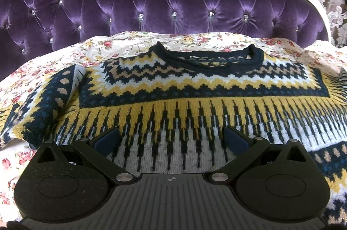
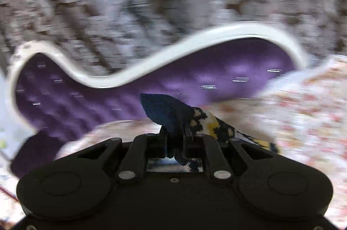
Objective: Fold small clothes
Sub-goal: 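Grasp a sleeve cuff with the right gripper and fold it across the body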
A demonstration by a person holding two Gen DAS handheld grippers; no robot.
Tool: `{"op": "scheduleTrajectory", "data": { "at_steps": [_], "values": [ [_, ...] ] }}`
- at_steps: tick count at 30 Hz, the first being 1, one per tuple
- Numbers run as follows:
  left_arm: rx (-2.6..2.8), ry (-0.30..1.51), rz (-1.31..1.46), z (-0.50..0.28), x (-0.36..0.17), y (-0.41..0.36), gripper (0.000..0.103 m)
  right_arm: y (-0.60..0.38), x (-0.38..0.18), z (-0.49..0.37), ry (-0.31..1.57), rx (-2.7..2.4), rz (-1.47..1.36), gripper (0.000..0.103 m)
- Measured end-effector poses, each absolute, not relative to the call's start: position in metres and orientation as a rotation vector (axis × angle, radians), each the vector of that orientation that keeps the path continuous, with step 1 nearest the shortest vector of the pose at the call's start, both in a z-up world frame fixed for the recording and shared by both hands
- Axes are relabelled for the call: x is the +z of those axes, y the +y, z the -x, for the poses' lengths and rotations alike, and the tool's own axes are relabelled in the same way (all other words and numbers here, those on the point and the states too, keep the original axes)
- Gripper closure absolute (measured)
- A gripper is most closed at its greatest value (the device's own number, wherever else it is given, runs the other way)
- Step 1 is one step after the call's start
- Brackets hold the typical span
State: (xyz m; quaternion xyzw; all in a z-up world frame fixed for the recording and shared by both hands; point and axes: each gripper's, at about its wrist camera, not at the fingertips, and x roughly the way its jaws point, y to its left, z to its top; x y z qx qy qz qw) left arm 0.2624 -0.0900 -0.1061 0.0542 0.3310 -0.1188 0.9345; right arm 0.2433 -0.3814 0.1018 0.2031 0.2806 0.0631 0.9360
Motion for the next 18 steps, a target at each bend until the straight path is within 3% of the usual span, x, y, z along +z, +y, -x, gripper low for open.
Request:
{"op": "scheduleTrajectory", "data": {
  "at_steps": [13, 14, 18],
  "values": [
    [-0.243, 0.671, -0.106, -0.262, -0.106, -0.089, 0.000, -0.205, 0.030, -0.341, 0.735, 0.471, -0.396, 0.083],
    [-0.243, 0.671, -0.106, -0.262, -0.106, -0.089, 0.000, -0.199, 0.024, -0.341, 0.748, 0.490, -0.393, 0.080],
    [-0.242, 0.671, -0.107, -0.262, -0.106, -0.089, 0.000, -0.190, 0.011, -0.340, 0.767, 0.541, -0.398, 0.042]
  ]
}}
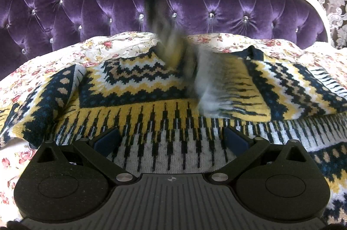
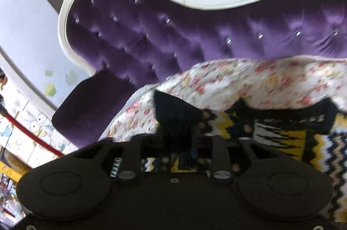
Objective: Fold small clothes
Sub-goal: 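Grasp a sleeve cuff with the right gripper and fold it across the body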
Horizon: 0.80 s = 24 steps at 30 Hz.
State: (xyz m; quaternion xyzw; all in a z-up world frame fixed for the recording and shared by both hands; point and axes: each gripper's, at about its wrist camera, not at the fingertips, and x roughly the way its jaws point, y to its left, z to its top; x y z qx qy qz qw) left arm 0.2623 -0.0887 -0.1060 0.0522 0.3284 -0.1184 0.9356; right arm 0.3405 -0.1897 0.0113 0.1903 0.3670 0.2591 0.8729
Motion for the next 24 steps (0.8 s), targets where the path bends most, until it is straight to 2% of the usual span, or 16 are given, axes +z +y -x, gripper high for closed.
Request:
{"op": "scheduleTrajectory", "data": {
  "at_steps": [1, 2, 8, 16, 24],
  "values": [
    [-0.242, 0.671, -0.106, -0.263, -0.106, -0.088, 0.000, -0.191, 0.010, -0.338, 0.757, 0.543, -0.393, 0.035],
    [-0.242, 0.671, -0.106, -0.262, -0.106, -0.089, 0.000, -0.196, 0.011, -0.333, 0.742, 0.542, -0.388, 0.033],
    [-0.239, 0.670, -0.107, -0.262, -0.106, -0.089, 0.000, -0.251, 0.005, -0.314, 0.686, 0.445, -0.432, 0.032],
    [-0.238, 0.669, -0.107, -0.262, -0.106, -0.088, 0.000, -0.366, -0.041, -0.258, 0.663, 0.038, -0.423, 0.031],
    [-0.235, 0.668, -0.113, -0.262, -0.106, -0.089, 0.000, -0.408, -0.084, -0.235, 0.691, -0.084, -0.499, 0.030]
  ]
}}
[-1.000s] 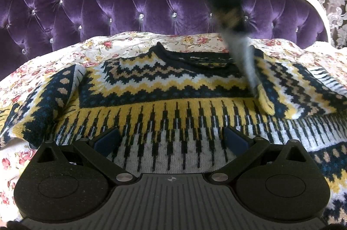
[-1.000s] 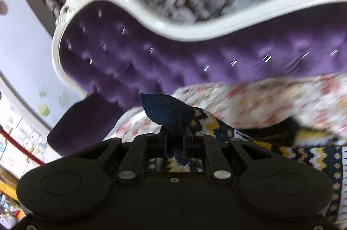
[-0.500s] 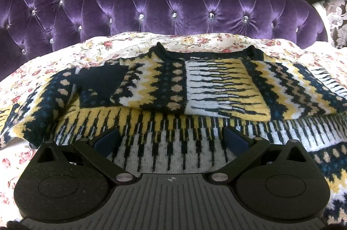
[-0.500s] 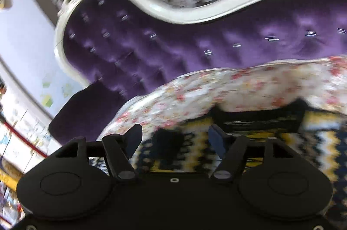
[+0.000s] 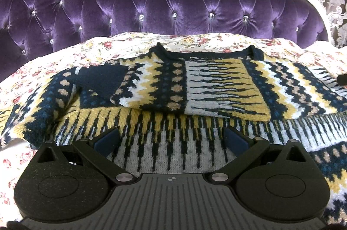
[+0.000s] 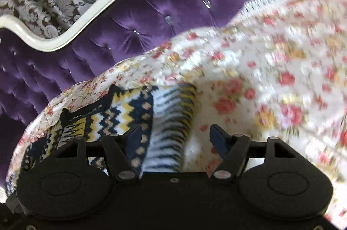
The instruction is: Fold small clothes
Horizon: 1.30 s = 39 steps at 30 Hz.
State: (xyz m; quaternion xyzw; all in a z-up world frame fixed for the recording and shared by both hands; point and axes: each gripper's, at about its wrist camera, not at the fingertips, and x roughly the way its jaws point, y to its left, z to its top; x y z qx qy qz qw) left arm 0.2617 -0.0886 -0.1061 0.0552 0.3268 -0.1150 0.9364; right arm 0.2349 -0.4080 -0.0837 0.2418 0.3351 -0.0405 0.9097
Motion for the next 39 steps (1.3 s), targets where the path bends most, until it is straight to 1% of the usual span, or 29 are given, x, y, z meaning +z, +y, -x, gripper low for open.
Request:
{"op": "scheduleTrajectory", "data": {
  "at_steps": [2, 3, 4, 6, 7, 8, 9, 10, 14, 15, 16, 17, 18, 19, 21, 23, 24, 25, 29, 33, 37, 39],
  "values": [
    [-0.236, 0.666, -0.110, -0.261, -0.106, -0.089, 0.000, -0.405, -0.082, -0.237, 0.695, -0.057, -0.489, 0.033],
    [-0.236, 0.667, -0.110, -0.261, -0.105, -0.089, 0.000, -0.405, -0.081, -0.236, 0.698, -0.046, -0.485, 0.042],
    [-0.235, 0.667, -0.112, -0.261, -0.106, -0.089, 0.000, -0.404, -0.083, -0.237, 0.709, -0.040, -0.484, 0.055],
    [-0.235, 0.666, -0.111, -0.261, -0.106, -0.089, 0.000, -0.403, -0.089, -0.237, 0.722, -0.048, -0.493, 0.069],
    [-0.235, 0.667, -0.109, -0.261, -0.105, -0.088, 0.000, -0.404, -0.091, -0.234, 0.722, -0.046, -0.482, 0.073],
    [-0.235, 0.669, -0.109, -0.262, -0.105, -0.089, 0.000, -0.400, -0.090, -0.234, 0.727, -0.046, -0.443, 0.075],
    [-0.235, 0.668, -0.109, -0.262, -0.105, -0.088, 0.000, -0.396, -0.089, -0.235, 0.738, -0.051, -0.392, 0.079],
    [-0.234, 0.667, -0.110, -0.262, -0.105, -0.088, 0.000, -0.391, -0.087, -0.235, 0.748, -0.069, -0.340, 0.080],
    [-0.232, 0.670, -0.108, -0.262, -0.105, -0.088, 0.000, -0.380, -0.087, -0.233, 0.746, -0.096, -0.239, 0.081],
    [-0.231, 0.671, -0.108, -0.262, -0.105, -0.088, 0.000, -0.377, -0.087, -0.233, 0.741, -0.098, -0.208, 0.076],
    [-0.230, 0.673, -0.108, -0.262, -0.105, -0.088, 0.000, -0.374, -0.086, -0.232, 0.737, -0.108, -0.179, 0.063],
    [-0.229, 0.675, -0.108, -0.262, -0.105, -0.089, 0.000, -0.371, -0.086, -0.232, 0.732, -0.128, -0.152, 0.055],
    [-0.229, 0.676, -0.109, -0.262, -0.104, -0.089, 0.000, -0.370, -0.085, -0.231, 0.729, -0.146, -0.132, 0.040],
    [-0.228, 0.677, -0.108, -0.263, -0.104, -0.089, 0.000, -0.372, -0.084, -0.229, 0.728, -0.147, -0.132, 0.030],
    [-0.227, 0.681, -0.108, -0.263, -0.104, -0.089, 0.000, -0.376, -0.076, -0.224, 0.713, -0.141, -0.172, 0.029],
    [-0.232, 0.693, -0.104, -0.265, -0.102, -0.089, 0.000, -0.380, -0.064, -0.216, 0.683, -0.139, -0.228, 0.020],
    [-0.240, 0.706, -0.096, -0.267, -0.100, -0.087, 0.000, -0.381, -0.056, -0.211, 0.662, -0.129, -0.263, 0.009],
    [-0.251, 0.722, -0.086, -0.268, -0.097, -0.085, 0.000, -0.381, -0.047, -0.207, 0.642, -0.106, -0.302, 0.000],
    [-0.304, 0.758, -0.040, -0.268, -0.086, -0.074, 0.001, -0.370, -0.022, -0.195, 0.606, -0.035, -0.372, 0.000],
    [-0.305, 0.717, 0.021, -0.260, -0.063, -0.056, 0.001, -0.350, -0.010, -0.190, 0.580, 0.017, -0.390, 0.000],
    [-0.301, 0.674, 0.052, -0.256, -0.038, -0.034, 0.001, -0.337, -0.024, -0.193, 0.562, 0.056, -0.418, 0.000],
    [-0.294, 0.651, 0.069, -0.255, -0.028, -0.019, 0.000, -0.333, -0.038, -0.197, 0.595, 0.048, -0.407, 0.000]
  ]
}}
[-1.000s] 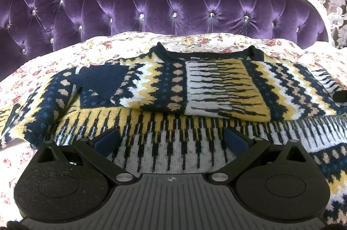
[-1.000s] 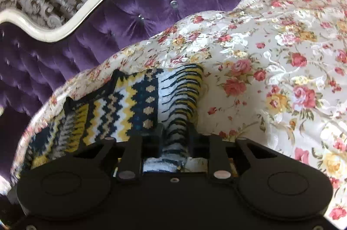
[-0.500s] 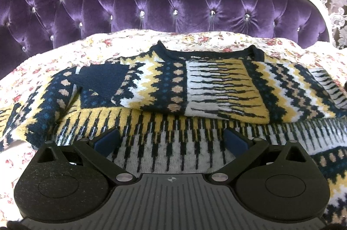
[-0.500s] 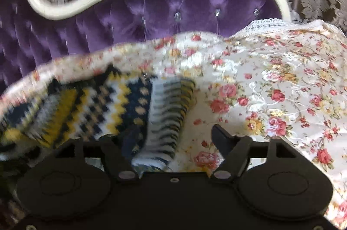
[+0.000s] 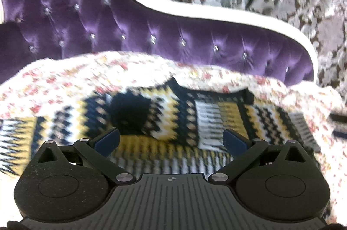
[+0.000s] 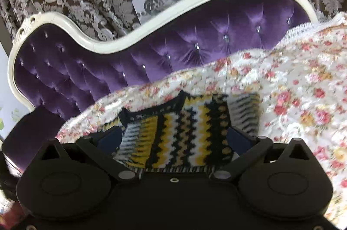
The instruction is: Fold small clothes
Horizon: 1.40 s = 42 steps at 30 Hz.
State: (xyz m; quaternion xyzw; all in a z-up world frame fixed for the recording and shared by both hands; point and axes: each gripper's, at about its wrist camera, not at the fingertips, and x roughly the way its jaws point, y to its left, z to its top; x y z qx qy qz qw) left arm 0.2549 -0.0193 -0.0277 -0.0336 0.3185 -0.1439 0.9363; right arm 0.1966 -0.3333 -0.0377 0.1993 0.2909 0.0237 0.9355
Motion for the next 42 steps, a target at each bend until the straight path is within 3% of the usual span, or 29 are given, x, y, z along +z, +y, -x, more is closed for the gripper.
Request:
{"op": "scheduleTrajectory", "data": {
  "at_steps": [3, 21, 42],
  "values": [
    [-0.266, 0.626, 0.096, -0.255, -0.022, 0.005, 0.001, -0.333, -0.052, -0.205, 0.663, 0.063, -0.407, 0.000],
    [-0.051, 0.680, 0.280, -0.253, -0.038, 0.177, 0.000, -0.314, -0.039, -0.189, 0.567, 0.171, -0.382, 0.000],
    [0.018, 0.662, 0.511, -0.264, -0.088, 0.245, 0.000, -0.307, -0.047, -0.193, 0.597, 0.172, -0.386, 0.000]
  ]
}}
